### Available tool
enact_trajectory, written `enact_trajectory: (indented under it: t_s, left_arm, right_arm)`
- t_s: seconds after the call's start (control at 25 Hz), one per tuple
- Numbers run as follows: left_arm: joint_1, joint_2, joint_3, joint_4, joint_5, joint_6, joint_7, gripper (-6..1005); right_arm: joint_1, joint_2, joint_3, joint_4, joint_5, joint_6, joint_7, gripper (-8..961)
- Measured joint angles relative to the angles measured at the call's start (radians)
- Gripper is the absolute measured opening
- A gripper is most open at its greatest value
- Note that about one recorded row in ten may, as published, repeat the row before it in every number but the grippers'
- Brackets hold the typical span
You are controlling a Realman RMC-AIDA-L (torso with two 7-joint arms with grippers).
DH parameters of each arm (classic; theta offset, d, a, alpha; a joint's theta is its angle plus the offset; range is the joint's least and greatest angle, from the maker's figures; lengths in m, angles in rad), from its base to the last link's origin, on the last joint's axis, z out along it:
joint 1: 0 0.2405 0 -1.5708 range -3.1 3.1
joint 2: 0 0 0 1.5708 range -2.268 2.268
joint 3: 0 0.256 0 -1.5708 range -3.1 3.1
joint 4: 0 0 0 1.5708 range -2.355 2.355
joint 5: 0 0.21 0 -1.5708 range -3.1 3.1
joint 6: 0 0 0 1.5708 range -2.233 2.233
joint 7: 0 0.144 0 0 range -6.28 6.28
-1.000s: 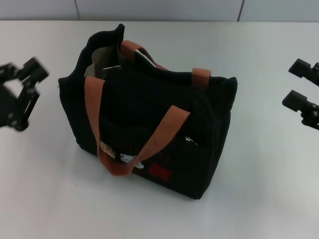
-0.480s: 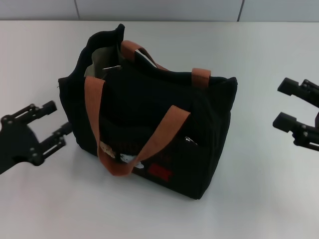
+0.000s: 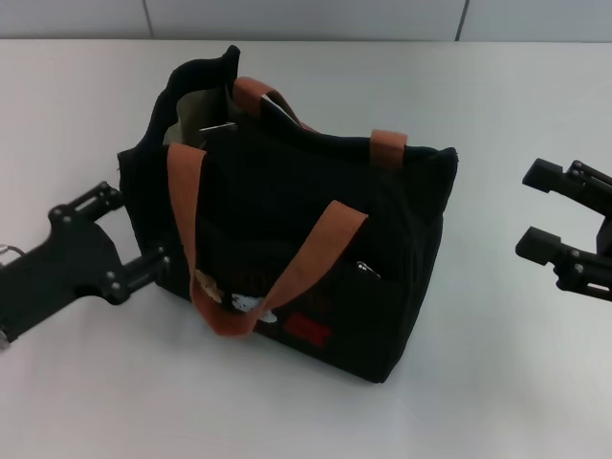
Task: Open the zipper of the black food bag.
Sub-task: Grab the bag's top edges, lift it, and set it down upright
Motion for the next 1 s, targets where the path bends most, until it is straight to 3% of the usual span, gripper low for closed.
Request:
enact_trajectory:
  t_s: [0.16,0.48,1.0]
  left_arm:
    - [-0.007,0.000,-0.003,-0.050,-0.007,-0.001,0.059,736]
    - [-0.008,-0.003,-0.015,-0.061,-0.013,-0.004,0.065,333]
    - [-0.018,-0.004,-0.014,-0.091,-0.057,0.007,0.095,219]
  right_arm:
    - [0.000,0.000,0.000,-0.001,0.000,0.000,0.000,833]
    - [-0.001,0.000,0.001,-0.001,0.000,0.000,0.000,833]
    - [-0.002,0.000,0.001,0.002,0.001,0.000,0.000,833]
